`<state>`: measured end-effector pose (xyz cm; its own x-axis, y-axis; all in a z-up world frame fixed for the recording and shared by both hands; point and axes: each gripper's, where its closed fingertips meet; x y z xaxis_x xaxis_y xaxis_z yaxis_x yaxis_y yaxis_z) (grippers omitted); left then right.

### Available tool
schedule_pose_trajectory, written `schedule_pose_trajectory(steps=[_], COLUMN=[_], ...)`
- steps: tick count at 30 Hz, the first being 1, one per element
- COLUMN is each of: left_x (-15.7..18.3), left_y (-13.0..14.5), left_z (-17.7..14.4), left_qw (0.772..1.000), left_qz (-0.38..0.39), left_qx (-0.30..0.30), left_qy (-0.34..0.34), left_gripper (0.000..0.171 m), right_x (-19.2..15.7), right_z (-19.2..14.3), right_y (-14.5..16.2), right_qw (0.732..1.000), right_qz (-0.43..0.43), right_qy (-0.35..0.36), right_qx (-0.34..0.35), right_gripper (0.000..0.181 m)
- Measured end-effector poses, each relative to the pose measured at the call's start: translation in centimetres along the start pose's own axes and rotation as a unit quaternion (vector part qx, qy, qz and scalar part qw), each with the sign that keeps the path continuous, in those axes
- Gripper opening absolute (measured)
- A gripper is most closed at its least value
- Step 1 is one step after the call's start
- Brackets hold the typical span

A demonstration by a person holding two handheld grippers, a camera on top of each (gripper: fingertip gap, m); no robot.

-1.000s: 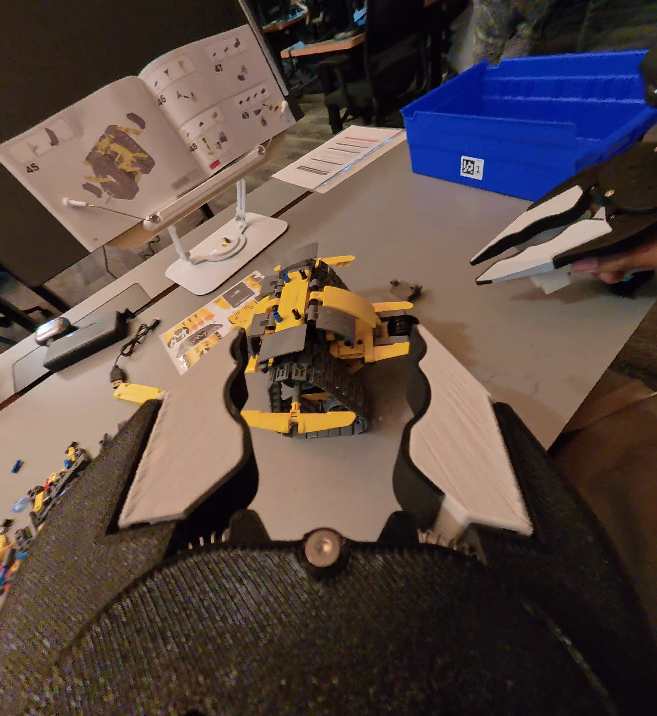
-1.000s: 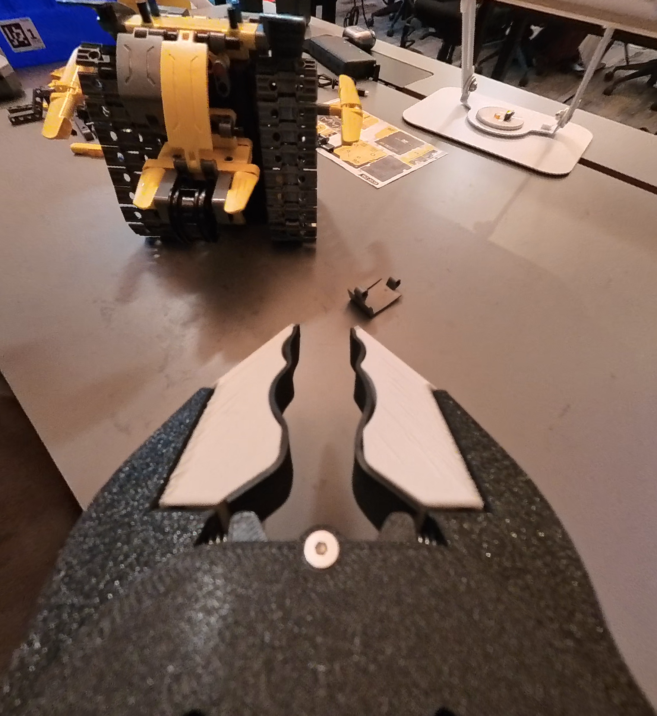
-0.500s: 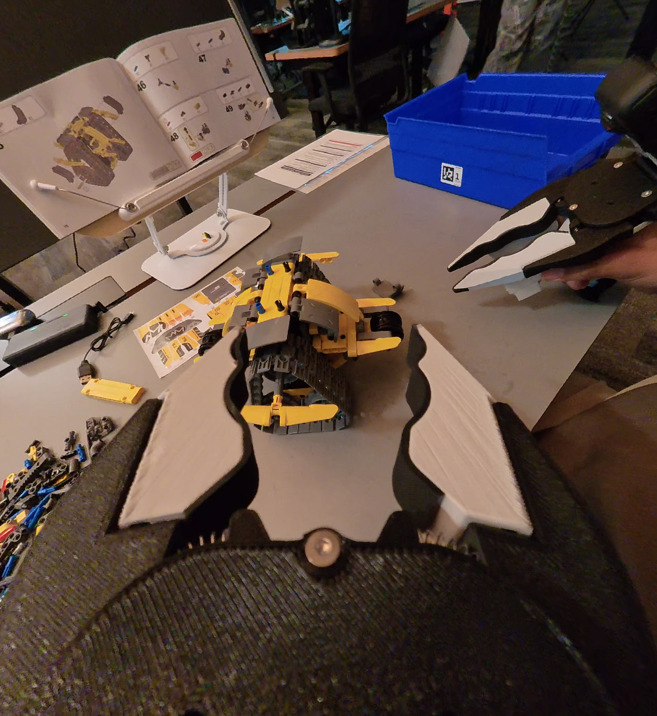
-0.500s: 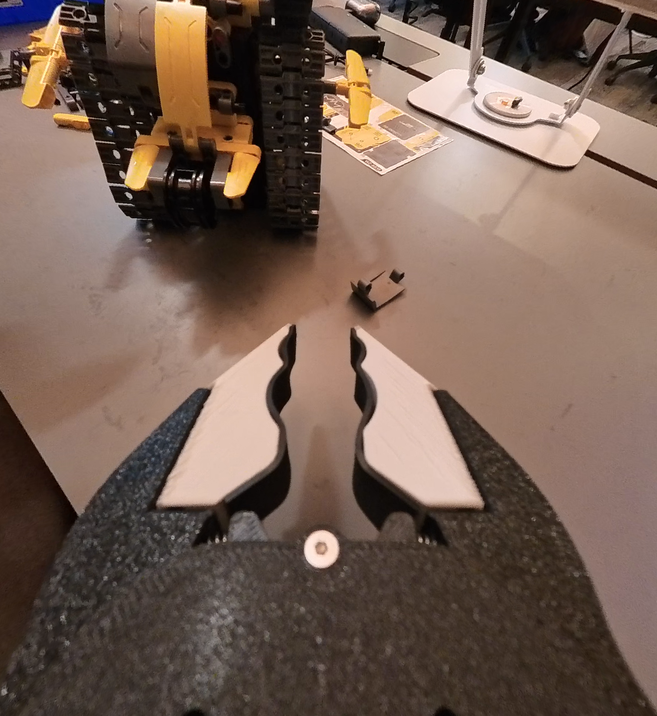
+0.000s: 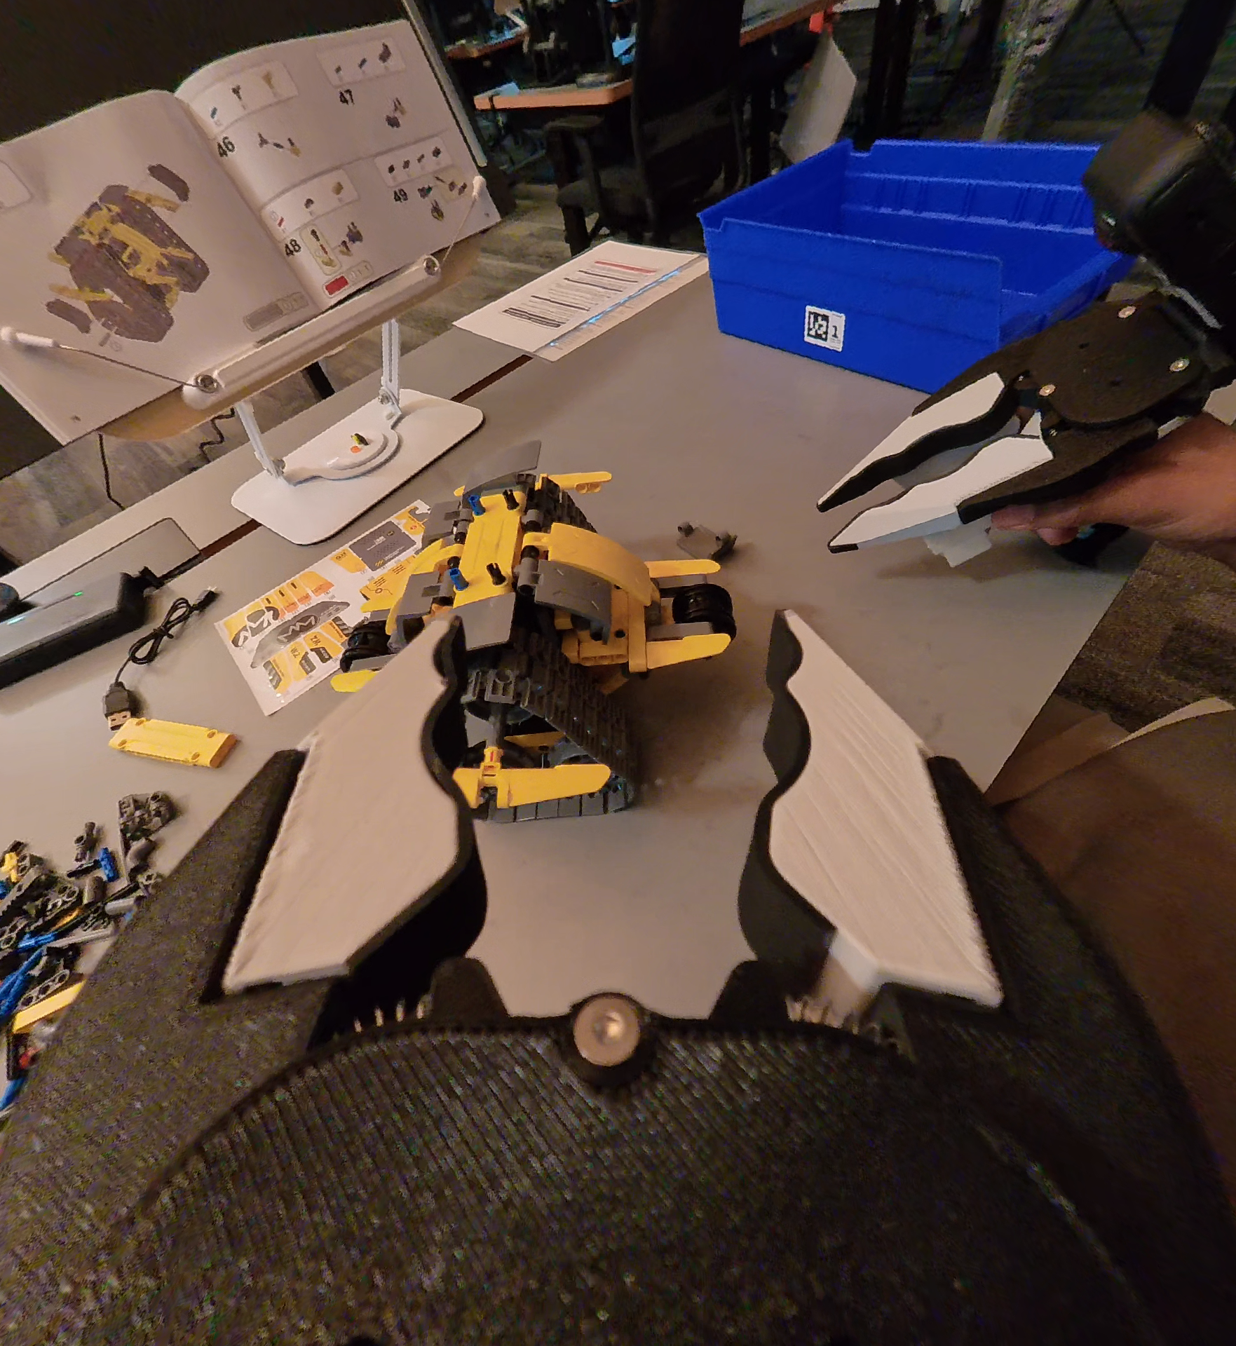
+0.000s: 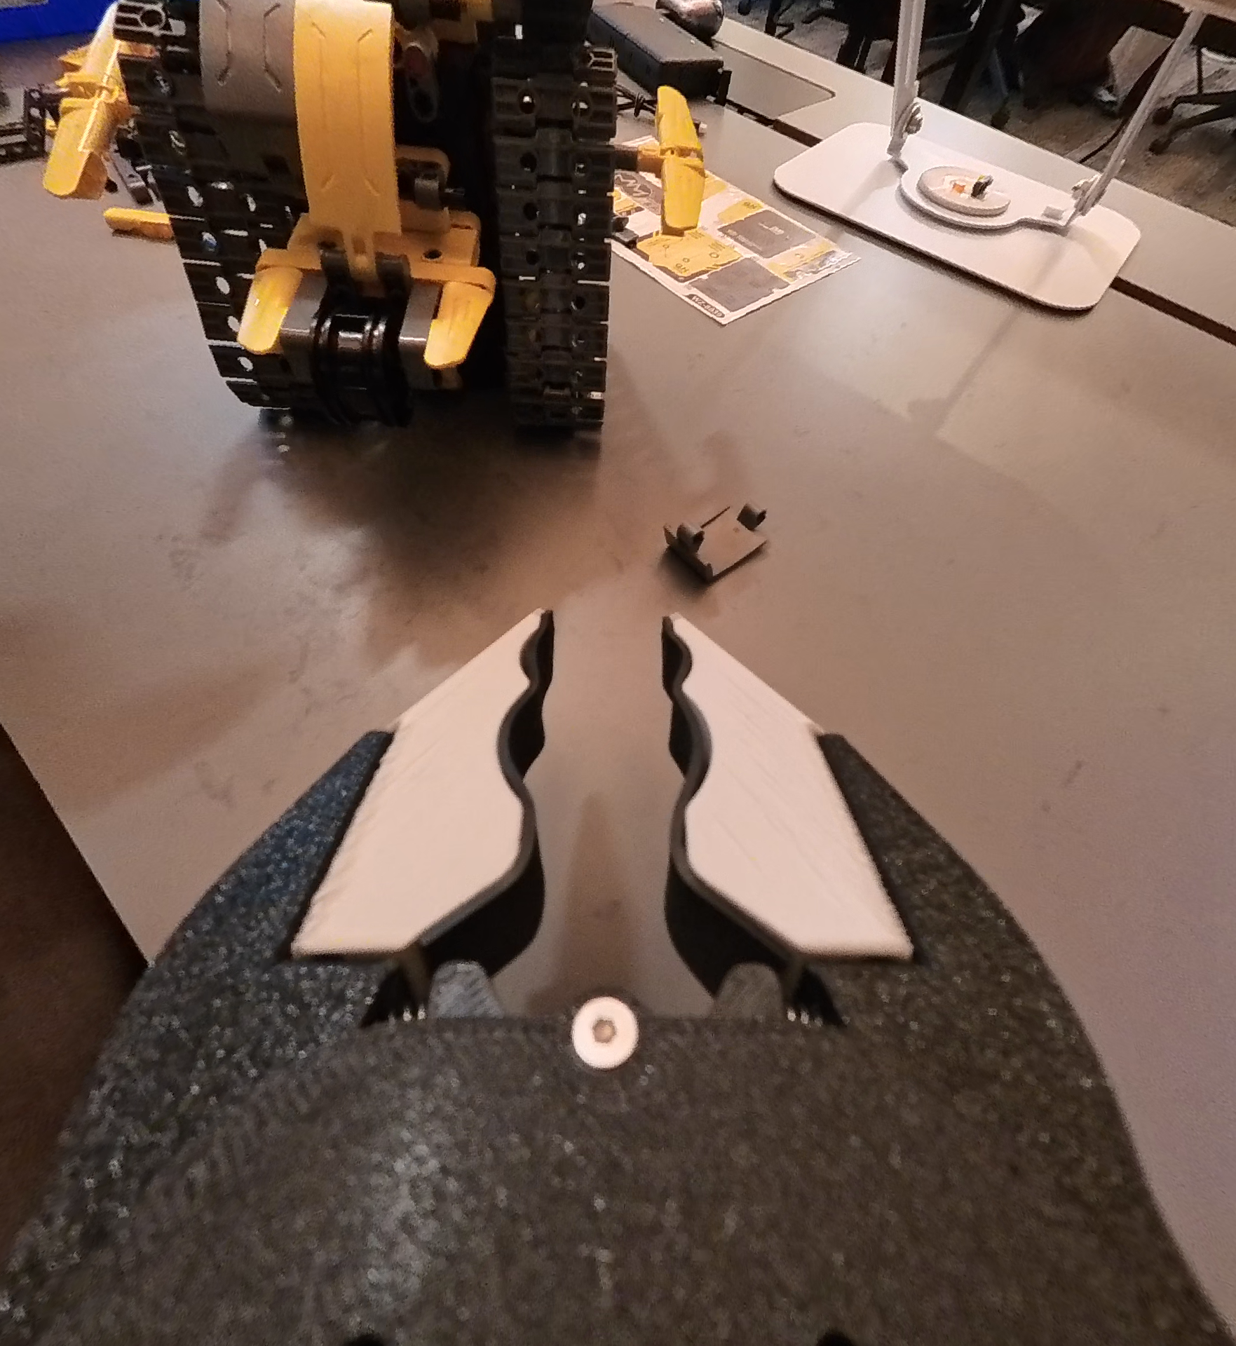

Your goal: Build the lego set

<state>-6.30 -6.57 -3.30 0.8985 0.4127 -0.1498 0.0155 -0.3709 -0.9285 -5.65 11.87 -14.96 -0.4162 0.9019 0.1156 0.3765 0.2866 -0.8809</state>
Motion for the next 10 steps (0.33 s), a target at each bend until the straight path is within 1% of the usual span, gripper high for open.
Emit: schedule_pose_trajectory(steps=[8,9,10], left_x=[-0.1,-0.2,-0.3], left_y=[0.42,0.44,0.44], left_z=[0.14,0.13,0.11], left_qw=[1.0,1.0,1.0], left_qz=[-0.014,-0.016,-0.019], left_qx=[0.002,0.004,0.006], left_qy=[0.005,0.004,0.003], left_gripper=[0.082,0.081,0.081], right_x=[-0.05,0.03,0.36], right_z=[0.06,0.08,0.09], right_y=[0.11,0.12,0.1], right_qw=[1.0,1.0,1.0], right_qz=[-0.002,-0.001,0.004], right_qy=[0.001,0.003,0.012], right_qx=[-0.003,-0.004,-0.003], right_gripper=[0.03,0.033,0.042])
Point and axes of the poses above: each gripper's, where its closed fingertips meet, z out along the fingers, y out of its underside, x = y × z across the jaws, and after that the axes turned 4 degrees about y, right-handed
